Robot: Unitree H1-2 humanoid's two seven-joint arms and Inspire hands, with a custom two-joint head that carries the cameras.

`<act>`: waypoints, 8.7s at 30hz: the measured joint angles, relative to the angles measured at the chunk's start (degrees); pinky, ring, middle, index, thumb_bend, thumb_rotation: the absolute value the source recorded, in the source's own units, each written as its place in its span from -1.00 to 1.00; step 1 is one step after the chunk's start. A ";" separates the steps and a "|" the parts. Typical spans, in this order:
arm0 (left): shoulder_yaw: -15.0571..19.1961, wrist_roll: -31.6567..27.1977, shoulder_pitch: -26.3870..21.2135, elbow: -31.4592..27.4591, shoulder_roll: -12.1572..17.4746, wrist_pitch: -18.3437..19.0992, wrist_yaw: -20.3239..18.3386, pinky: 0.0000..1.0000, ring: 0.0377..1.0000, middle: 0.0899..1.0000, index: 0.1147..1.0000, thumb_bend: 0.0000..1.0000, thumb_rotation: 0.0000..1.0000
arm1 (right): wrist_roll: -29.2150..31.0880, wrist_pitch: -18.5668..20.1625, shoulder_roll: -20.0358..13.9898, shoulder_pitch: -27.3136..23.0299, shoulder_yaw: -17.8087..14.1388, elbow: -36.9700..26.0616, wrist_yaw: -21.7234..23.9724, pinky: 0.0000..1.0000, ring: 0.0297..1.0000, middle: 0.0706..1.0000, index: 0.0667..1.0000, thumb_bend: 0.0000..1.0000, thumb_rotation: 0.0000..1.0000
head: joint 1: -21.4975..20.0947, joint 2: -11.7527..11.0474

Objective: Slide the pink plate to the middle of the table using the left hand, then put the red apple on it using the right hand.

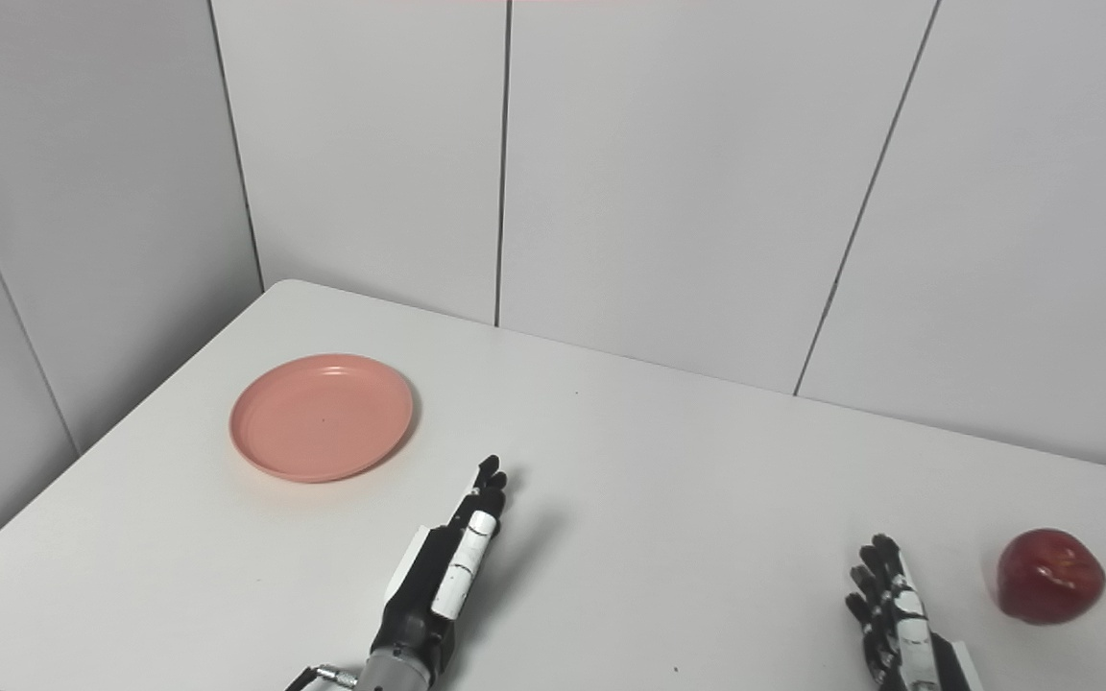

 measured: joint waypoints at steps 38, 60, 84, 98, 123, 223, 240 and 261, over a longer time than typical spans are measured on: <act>3.64 -4.73 0.19 -7.16 -0.93 2.82 -2.39 1.00 0.96 0.89 0.91 0.63 1.00 | -1.19 0.01 0.10 0.83 0.42 -1.12 -0.54 1.00 1.00 1.00 1.00 0.73 1.00 | -1.05 0.26; 12.77 -8.32 -13.23 -10.18 8.94 9.81 -7.66 1.00 0.84 0.79 0.77 0.76 1.00 | -1.77 -0.09 0.27 1.18 0.39 -1.28 -0.67 1.00 1.00 1.00 1.00 0.73 1.00 | -1.49 0.00; 24.59 -20.01 -22.36 -1.20 21.12 13.08 -12.16 0.96 0.80 0.72 0.78 0.85 1.00 | -1.87 -0.41 0.24 1.31 0.40 -1.24 -0.66 1.00 1.00 1.00 1.00 0.74 1.00 | -1.67 -0.18; 27.32 -20.07 -27.16 12.00 26.31 7.32 -14.47 0.89 0.79 0.73 0.71 0.81 1.00 | -1.82 -0.43 0.21 1.41 0.31 -1.23 -0.66 1.00 1.00 1.00 1.00 0.73 1.00 | -1.93 -0.09; 29.98 -21.14 -33.95 36.98 32.53 -1.36 -17.37 0.86 0.73 0.72 0.76 0.82 1.00 | -1.78 -0.53 0.09 1.68 0.30 -1.50 -0.68 1.00 1.00 1.00 1.00 0.71 1.00 | -2.11 0.26; 32.69 -31.06 -32.98 48.73 27.17 -3.42 -20.78 0.50 0.54 0.57 0.76 0.72 1.00 | -2.56 -0.30 0.66 3.89 1.37 -5.07 -2.49 1.00 1.00 0.99 1.00 0.61 1.00 | -3.78 2.55; 29.28 -31.04 -31.91 44.12 24.32 -1.28 -20.32 0.49 0.54 0.58 0.75 0.69 1.00 | -2.71 -0.13 1.07 4.30 2.11 -5.91 -2.96 1.00 1.00 1.00 1.00 0.61 1.00 | -4.75 2.90; 26.55 -31.05 -32.04 43.39 20.84 -1.74 -22.21 0.53 0.58 0.59 0.72 0.65 1.00 | -3.10 0.02 1.61 4.47 2.60 -6.30 -4.00 1.00 1.00 0.99 1.00 0.62 1.00 | -5.45 2.99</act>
